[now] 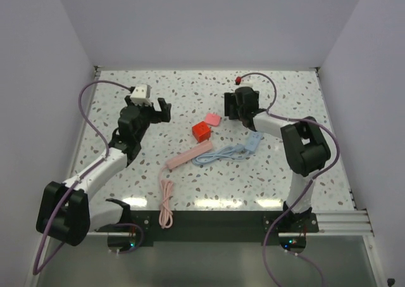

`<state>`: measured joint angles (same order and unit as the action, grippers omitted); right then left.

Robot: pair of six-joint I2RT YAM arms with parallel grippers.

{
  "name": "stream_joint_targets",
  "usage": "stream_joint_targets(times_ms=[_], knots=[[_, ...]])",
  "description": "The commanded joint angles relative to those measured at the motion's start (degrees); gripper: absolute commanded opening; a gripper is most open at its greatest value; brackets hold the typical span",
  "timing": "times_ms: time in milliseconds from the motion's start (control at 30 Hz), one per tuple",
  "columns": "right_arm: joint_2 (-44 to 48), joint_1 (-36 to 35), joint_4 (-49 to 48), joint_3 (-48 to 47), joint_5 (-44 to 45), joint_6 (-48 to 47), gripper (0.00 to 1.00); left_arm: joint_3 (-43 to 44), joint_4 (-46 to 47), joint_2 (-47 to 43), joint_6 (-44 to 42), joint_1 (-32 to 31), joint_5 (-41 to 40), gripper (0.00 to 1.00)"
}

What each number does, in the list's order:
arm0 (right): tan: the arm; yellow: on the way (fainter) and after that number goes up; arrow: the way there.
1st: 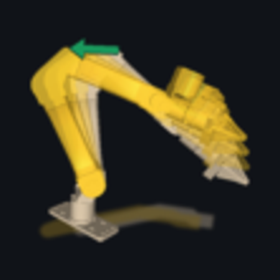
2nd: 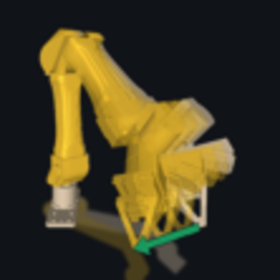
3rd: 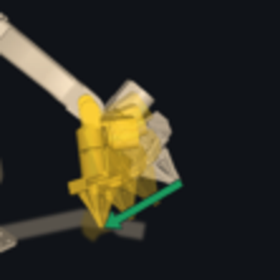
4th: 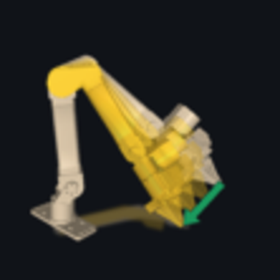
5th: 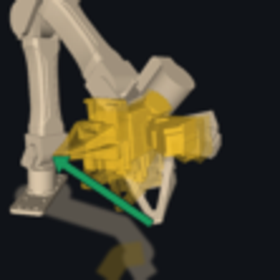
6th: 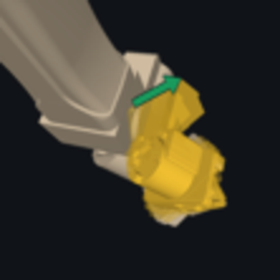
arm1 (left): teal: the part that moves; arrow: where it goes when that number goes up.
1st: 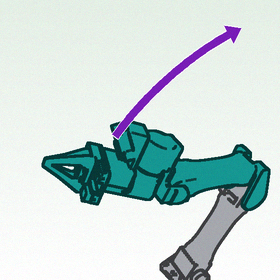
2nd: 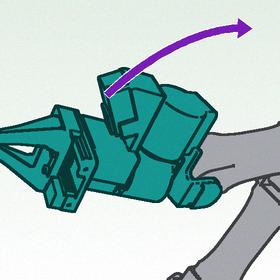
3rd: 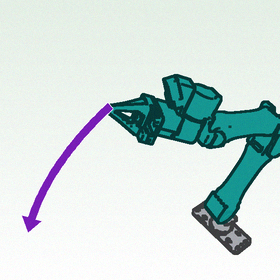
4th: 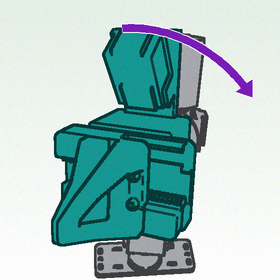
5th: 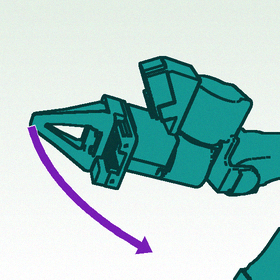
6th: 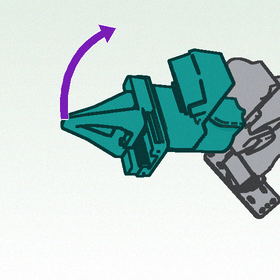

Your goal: Insert the plug

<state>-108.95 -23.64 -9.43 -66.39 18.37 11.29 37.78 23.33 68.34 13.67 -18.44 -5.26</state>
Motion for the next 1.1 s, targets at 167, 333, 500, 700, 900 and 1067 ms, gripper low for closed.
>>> stream_joint_targets(times_ms=[167,333,500,700,900,1067], knots=[[-3.8,-0.3,2.0,-5.7,1.0,-1.1,0.99,2.7,3.4,0.4,-1.9,-0.8,1.1,1.00],[-6.1,-0.3,4.0,-9.4,1.1,-1.1,0.95,2.8,3.3,0.3,-2.1,-0.9,1.5,1.00],[-8.6,-0.3,6.3,-12.5,0.4,-1.5,0.85,2.7,3.5,0.4,-2.5,-1.3,1.7,1.00],[-11.0,-0.3,10.6,-16.4,-1.1,-1.7,0.45,2.7,3.1,0.2,-2.8,-1.6,1.9,1.00],[-6.2,-0.2,9.7,-16.3,-5.2,0.0,0.00,1.8,5.6,-0.6,-3.2,-2.0,5.0,1.00],[3.3,-0.2,5.1,-14.1,-18.0,2.2,0.00,0.6,8.7,-1.4,-2.5,-2.0,14.1,1.00]])
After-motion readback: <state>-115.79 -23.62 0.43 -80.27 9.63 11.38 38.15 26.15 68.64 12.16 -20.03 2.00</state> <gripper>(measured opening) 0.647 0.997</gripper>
